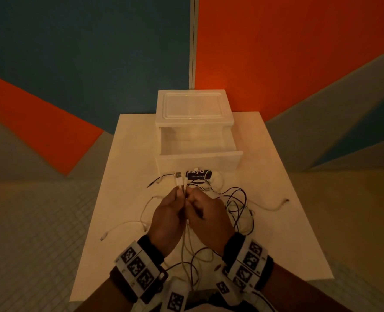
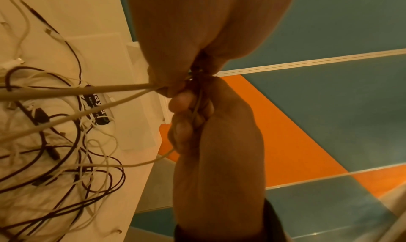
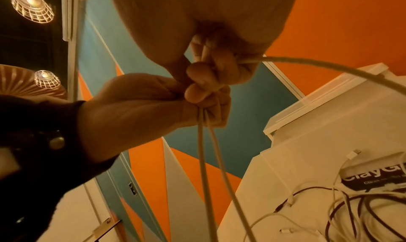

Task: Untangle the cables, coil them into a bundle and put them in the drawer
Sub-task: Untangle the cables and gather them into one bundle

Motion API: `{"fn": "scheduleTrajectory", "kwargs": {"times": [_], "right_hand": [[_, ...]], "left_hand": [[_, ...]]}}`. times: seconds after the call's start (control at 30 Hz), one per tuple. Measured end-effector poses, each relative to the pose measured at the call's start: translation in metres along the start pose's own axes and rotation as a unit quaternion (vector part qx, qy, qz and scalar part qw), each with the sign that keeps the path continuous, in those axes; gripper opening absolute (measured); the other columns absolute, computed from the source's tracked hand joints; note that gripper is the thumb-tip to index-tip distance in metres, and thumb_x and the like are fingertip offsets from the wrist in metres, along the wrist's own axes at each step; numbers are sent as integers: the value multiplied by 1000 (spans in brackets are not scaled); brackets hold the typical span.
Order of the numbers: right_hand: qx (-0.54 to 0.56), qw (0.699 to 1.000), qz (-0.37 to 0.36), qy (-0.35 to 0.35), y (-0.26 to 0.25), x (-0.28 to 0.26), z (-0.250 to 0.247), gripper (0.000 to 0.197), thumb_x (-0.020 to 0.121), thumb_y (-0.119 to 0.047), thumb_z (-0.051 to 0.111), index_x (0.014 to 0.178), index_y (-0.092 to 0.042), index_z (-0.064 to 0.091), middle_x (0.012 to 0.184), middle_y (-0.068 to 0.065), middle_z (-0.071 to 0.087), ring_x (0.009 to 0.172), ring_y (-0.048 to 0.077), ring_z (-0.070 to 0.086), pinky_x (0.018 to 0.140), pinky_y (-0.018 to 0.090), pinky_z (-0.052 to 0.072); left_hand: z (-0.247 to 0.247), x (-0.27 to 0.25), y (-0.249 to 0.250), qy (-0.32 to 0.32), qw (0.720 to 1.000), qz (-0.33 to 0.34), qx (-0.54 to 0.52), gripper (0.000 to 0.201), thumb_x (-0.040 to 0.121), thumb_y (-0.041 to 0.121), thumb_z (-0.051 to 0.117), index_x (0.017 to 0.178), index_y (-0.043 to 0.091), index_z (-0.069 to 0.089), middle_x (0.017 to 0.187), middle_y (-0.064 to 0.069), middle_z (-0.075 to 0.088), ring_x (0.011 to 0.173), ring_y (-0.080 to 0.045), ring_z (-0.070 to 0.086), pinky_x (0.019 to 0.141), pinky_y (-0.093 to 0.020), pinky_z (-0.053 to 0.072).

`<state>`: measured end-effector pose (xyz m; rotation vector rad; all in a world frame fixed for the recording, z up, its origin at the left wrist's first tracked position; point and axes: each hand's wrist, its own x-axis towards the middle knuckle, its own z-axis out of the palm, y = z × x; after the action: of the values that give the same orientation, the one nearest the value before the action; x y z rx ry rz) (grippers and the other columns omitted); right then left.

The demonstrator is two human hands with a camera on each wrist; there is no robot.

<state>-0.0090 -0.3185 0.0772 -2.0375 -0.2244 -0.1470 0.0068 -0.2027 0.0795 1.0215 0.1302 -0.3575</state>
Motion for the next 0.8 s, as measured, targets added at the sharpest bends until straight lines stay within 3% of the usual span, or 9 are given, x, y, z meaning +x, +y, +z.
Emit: {"fn": "scheduleTrajectory", "kwargs": {"times": [0.17, 0.27, 0.37, 0.43, 0.5, 0.6, 0.67, 0.73, 0.8], "right_hand": [[11, 1000, -7, -27, 8, -3, -1, 26, 98, -23, 54, 76, -36, 49, 56, -6, 54, 49, 10, 50, 50, 22, 40], [21, 994, 21, -106, 33, -13, -6, 24, 101, -22, 47, 79, -19, 56, 65, -3, 55, 57, 13, 49, 57, 20, 36], [14, 979, 103, -177, 84, -33, -12, 28, 103, -22, 41, 77, -24, 52, 71, -8, 53, 66, 8, 48, 68, 23, 39], [4, 975, 157, -158, 109, -39, -18, 34, 103, -23, 41, 72, -36, 48, 69, -11, 50, 67, 6, 45, 70, 30, 41], [10, 979, 176, -101, 108, -30, -23, 32, 102, -26, 43, 71, -35, 46, 68, -9, 45, 64, 7, 41, 65, 31, 39], [41, 993, 111, -19, 64, 1, -31, 28, 101, -18, 46, 73, -20, 47, 64, -10, 43, 60, 3, 38, 60, 18, 34], [26, 998, 57, 5, 30, 18, -32, 28, 100, -17, 48, 72, -20, 49, 60, -10, 43, 56, 4, 40, 55, 15, 31], [4, 1000, 21, 6, 8, 23, -31, 27, 99, -20, 50, 73, -24, 51, 59, -7, 46, 54, 9, 42, 52, 19, 33], [-14, 1000, 1, -17, -1, 18, -29, 21, 100, -22, 49, 80, -23, 57, 63, 0, 54, 56, 14, 47, 53, 25, 39]], "left_hand": [[0, 0, 0, 18, 999, 31, 24, 28, 103, 11, 30, 84, 2, 49, 71, -9, 57, 68, -20, 54, 66, -30, 47], [-6, 4, 9, 19, 998, 61, -10, 27, 103, 13, 30, 81, 10, 45, 64, -2, 43, 58, -16, 43, 67, -33, 44], [-20, 6, 34, 1, 994, 72, -77, 26, 102, 18, 31, 80, 15, 45, 59, 5, 31, 45, -7, 27, 49, -21, 39], [-27, 5, 48, -26, 995, 67, -74, 25, 101, 19, 33, 79, 15, 45, 59, 6, 30, 45, -5, 23, 43, -19, 22], [-25, 2, 51, -41, 998, 47, -3, 19, 98, 22, 41, 80, 14, 45, 60, 3, 35, 45, -5, 22, 43, -21, 18], [-9, -4, 38, -22, 978, 39, 202, 27, 103, 23, 39, 82, 11, 51, 70, -9, 60, 42, -7, 21, 42, -21, 17], [4, -6, 31, -7, 967, 64, 247, 32, 104, 21, 33, 83, 8, 53, 73, 1, 68, 42, -6, 21, 41, -20, 19], [14, -6, 32, 6, 965, 81, 248, 28, 104, 17, 32, 83, 5, 46, 61, 13, 60, 41, -3, 23, 42, -17, 22], [20, -5, 36, 17, 969, 78, 232, 24, 104, 14, 33, 86, 3, 46, 53, 14, 49, 40, -1, 30, 42, -14, 26]]}}
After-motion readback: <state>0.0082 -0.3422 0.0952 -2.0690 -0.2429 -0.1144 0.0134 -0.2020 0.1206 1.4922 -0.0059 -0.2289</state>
